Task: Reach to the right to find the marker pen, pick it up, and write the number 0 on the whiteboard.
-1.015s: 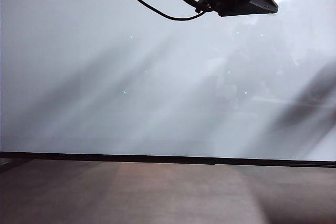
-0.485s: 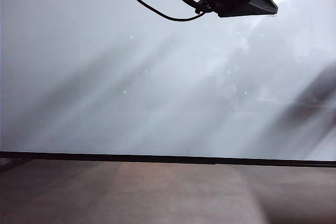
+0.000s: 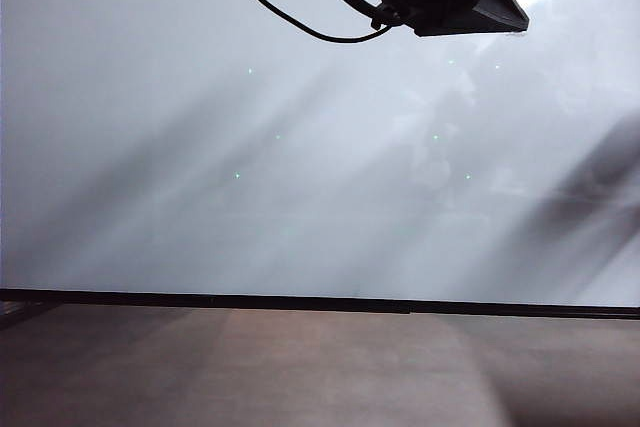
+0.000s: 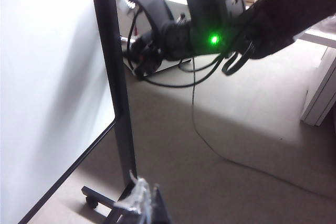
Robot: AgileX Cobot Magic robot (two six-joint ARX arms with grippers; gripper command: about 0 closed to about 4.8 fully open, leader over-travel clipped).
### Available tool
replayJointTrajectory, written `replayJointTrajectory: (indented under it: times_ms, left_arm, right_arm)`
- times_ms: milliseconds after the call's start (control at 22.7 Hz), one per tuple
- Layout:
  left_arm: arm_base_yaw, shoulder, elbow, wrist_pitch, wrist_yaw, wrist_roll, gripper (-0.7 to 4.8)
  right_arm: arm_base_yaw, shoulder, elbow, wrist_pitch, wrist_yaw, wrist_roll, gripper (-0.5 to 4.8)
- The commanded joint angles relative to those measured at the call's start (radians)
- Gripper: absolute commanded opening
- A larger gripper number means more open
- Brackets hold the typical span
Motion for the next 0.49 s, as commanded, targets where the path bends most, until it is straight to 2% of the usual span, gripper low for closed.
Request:
replayJointTrajectory:
  times_ms: [44,397,441,485]
  left_arm:
    - [-0.001,-0.014,0.003,0.007,0.007,0.0,-0.06]
    - [0.001,-0.106,0.003,-0.078,-0.001,0.004,-0.06]
    - [0.001,-0.145,0.002,-0.145,-0.002,0.004,-0.06]
    - [0.001,-0.175,0.002,-0.189,-0.003,0.004,-0.06]
  right_arm:
    - [-0.006,-0.023,0.003,-0.005,-0.003,0.001,2.12]
    - [-0.024,-0.171,0.001,-0.154,-0.008,0.002,2.12]
    - [-0.025,-0.223,0.001,-0.25,-0.006,0.002,1.67]
    - [-0.025,-0.251,-0.001,-0.3,-0.006,0.001,0.79]
